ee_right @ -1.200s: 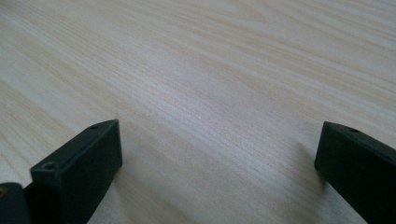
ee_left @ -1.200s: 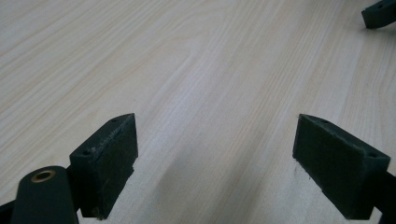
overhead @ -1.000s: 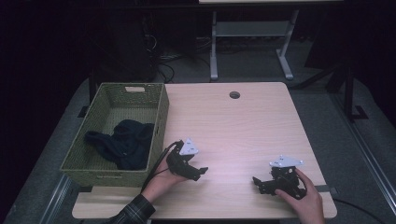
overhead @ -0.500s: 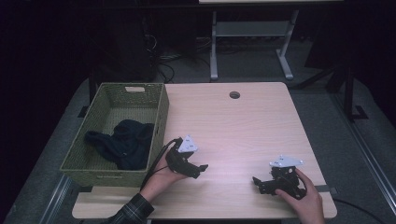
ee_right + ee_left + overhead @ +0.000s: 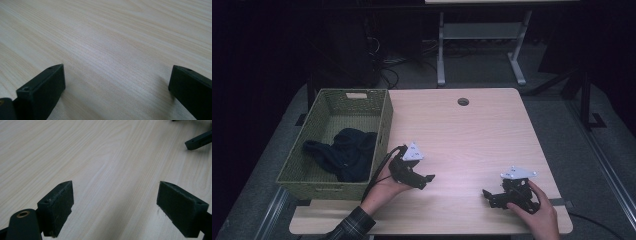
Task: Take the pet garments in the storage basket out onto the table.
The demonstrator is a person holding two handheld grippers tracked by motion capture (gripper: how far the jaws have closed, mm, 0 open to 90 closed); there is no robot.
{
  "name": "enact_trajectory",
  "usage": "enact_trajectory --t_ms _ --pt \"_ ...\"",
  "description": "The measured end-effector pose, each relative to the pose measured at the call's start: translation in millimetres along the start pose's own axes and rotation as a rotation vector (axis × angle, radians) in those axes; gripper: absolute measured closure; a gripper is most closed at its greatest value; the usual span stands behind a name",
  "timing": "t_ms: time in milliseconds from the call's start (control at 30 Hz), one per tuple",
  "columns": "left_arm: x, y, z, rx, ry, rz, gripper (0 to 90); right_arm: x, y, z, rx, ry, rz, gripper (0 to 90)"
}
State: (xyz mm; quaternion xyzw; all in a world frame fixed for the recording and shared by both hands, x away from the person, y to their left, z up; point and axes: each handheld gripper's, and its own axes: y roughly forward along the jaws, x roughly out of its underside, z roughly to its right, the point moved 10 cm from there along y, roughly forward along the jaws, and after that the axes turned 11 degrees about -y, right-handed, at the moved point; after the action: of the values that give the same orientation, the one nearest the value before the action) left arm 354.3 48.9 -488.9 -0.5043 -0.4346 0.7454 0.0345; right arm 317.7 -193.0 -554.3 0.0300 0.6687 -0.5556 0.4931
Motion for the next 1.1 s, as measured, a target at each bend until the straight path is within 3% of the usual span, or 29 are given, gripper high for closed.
enact_trajectory --t_ms 433,667,1100 --pt "-12.3 -10.3 0.8 0.010 -0.003 0.012 13.6 0.0 0.0 -0.1 0.000 0.001 0.000 0.4" --pt "-20.5 -16.9 2.3 0.041 -0.021 0.034 13.7 0.0 0.0 -0.1 0.000 0.001 0.000 0.4" --pt "-34.6 -27.2 -3.9 0.032 -0.008 0.046 13.7 0.0 0.0 0.1 0.000 0.000 0.001 0.5"
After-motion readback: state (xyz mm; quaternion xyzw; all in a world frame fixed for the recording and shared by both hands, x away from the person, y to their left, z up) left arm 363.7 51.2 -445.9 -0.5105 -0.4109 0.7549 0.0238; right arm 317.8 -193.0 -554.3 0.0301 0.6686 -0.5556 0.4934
